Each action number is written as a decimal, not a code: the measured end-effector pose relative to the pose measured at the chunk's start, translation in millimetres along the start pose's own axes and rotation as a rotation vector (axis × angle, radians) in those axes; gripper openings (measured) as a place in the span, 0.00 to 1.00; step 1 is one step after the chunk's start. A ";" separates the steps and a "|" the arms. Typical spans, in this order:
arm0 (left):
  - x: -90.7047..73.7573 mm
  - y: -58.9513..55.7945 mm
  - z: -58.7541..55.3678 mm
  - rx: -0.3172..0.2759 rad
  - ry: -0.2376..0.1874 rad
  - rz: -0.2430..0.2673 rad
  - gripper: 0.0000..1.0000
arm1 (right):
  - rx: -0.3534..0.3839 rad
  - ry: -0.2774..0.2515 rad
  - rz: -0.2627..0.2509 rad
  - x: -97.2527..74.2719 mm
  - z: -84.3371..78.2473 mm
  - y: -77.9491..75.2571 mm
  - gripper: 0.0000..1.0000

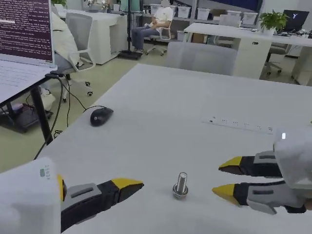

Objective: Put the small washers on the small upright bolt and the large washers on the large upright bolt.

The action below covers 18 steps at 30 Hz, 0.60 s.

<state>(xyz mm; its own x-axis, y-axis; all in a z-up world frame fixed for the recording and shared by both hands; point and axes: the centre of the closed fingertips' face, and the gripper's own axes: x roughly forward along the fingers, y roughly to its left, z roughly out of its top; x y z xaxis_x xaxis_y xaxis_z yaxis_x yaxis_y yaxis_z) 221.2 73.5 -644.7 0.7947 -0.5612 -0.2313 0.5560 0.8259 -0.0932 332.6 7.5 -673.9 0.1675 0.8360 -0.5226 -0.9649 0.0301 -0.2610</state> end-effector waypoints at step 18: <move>-0.7 -17.1 11.0 0.018 -0.019 -0.059 0.59 | 0.416 -0.270 -0.176 -93.6 -46.0 57.8 0.49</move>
<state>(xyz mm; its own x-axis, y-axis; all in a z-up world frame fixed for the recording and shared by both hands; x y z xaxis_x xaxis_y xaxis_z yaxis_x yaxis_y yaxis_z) 213.8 59.2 -632.3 0.7650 -0.6097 -0.2078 0.6060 0.7905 -0.0885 270.5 -94.2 -677.3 0.3291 0.9083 -0.2580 -0.9348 0.3521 0.0472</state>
